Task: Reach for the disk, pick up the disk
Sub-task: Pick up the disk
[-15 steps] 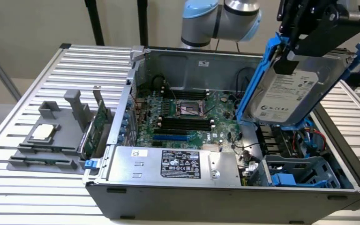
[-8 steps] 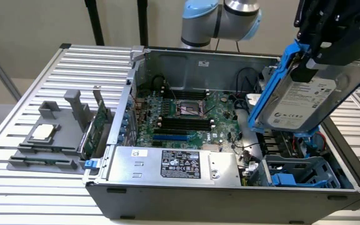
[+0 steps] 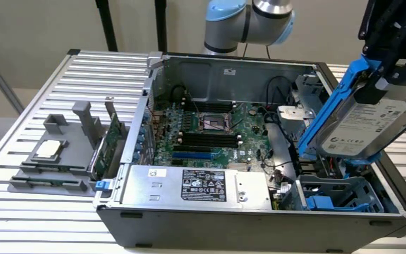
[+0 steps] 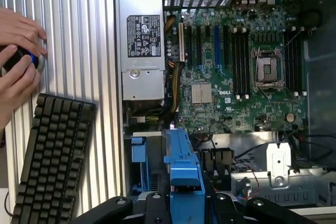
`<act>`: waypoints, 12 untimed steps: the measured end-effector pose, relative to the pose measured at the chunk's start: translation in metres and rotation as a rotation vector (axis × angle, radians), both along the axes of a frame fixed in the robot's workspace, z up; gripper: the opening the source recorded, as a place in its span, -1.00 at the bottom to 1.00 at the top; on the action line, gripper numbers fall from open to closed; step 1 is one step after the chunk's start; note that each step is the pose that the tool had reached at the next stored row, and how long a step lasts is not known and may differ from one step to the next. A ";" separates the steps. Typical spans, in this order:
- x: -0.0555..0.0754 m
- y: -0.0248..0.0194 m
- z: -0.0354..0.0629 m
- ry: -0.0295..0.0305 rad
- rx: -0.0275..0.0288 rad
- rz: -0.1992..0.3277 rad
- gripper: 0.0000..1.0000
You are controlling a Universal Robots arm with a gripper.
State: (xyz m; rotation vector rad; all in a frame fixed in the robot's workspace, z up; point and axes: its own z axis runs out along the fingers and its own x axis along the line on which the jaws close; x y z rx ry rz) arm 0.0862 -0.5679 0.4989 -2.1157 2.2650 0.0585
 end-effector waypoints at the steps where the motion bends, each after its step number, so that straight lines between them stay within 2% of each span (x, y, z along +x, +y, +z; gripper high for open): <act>1: 0.002 -0.0011 -0.0002 -0.0003 0.0001 0.001 -0.35; 7: 0.013 -0.0073 -0.0017 -0.0031 0.0001 0.009 -0.35; 12: 0.017 -0.0129 -0.0033 -0.0051 0.0000 0.021 -0.35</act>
